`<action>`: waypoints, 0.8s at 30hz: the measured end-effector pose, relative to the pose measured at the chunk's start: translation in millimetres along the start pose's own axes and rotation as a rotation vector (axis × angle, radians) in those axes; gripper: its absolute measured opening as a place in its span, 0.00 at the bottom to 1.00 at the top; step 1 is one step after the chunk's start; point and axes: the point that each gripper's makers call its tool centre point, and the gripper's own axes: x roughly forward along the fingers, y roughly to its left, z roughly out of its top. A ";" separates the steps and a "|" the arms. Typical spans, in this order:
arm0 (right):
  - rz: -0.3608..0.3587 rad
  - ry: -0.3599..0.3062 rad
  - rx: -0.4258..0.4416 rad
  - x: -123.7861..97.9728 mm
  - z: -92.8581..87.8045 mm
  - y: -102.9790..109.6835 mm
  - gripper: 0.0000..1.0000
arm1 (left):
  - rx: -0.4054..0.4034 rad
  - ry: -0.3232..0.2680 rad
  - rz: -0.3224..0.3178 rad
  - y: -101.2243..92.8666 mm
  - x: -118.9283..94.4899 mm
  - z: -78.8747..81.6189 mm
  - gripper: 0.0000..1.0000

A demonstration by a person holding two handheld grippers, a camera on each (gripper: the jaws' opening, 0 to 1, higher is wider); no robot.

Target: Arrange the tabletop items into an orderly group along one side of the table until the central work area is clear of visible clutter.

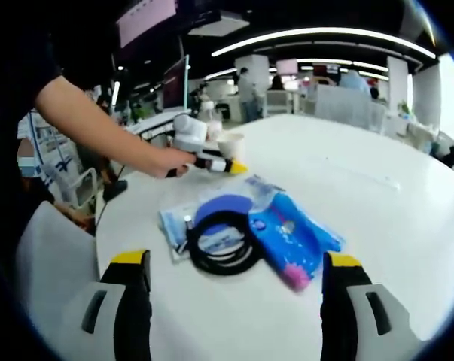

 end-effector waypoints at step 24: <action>0.048 -0.034 -0.026 -0.1 13.0 17.1 0.92 | 0.013 0.007 0.007 -5.6 -45.8 2.4 0.52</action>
